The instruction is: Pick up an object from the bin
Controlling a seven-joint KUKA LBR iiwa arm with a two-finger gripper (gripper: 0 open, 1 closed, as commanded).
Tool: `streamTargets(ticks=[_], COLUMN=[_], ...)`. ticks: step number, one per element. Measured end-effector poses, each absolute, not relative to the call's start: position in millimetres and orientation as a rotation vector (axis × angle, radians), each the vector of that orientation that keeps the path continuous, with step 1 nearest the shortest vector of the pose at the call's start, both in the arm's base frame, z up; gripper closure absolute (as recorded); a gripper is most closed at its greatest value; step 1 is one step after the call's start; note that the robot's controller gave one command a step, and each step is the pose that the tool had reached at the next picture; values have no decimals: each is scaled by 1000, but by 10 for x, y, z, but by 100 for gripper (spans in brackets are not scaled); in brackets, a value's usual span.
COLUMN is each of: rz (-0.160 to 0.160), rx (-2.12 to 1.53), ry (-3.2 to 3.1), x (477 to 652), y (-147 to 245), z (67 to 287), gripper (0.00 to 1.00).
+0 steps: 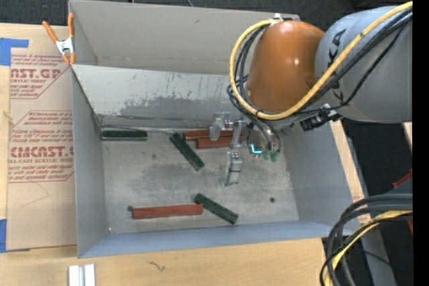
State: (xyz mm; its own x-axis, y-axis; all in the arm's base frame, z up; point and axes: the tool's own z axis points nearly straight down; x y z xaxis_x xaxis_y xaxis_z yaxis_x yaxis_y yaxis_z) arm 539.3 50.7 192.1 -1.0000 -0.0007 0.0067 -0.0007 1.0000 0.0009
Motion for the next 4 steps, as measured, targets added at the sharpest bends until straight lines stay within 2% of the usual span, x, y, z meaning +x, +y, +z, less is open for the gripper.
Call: streamTargets(ticks=[1, 2, 3, 4], rz=[-1, -1, -1, 2], rx=[-212, -367, -609, -808], ry=[-3130, -3121, -3081, -3033], x=[4814, 4815, 4787, 4830], y=[504, 463, 691, 478], z=[663, 1003, 1060, 685], gripper=[0, 0, 0, 0])
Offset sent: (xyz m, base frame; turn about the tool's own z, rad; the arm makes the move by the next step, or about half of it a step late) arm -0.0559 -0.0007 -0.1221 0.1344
